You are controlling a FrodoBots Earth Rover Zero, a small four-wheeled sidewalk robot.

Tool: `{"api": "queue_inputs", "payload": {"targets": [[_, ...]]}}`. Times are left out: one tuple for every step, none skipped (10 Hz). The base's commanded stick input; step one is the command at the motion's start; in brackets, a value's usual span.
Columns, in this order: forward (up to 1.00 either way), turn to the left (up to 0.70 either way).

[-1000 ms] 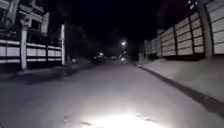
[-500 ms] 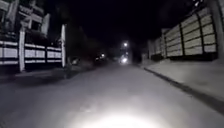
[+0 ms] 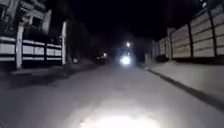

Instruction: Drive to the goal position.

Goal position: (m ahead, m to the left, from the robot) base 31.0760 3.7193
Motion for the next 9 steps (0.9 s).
{"api": "queue_inputs", "payload": {"targets": [[1.00,0.00],[1.00,0.00],[1.00,0.00],[1.00,0.00],[1.00,0.00],[1.00,-0.11],[1.00,-0.27],[1.00,-0.36],[1.00,-0.40]]}}
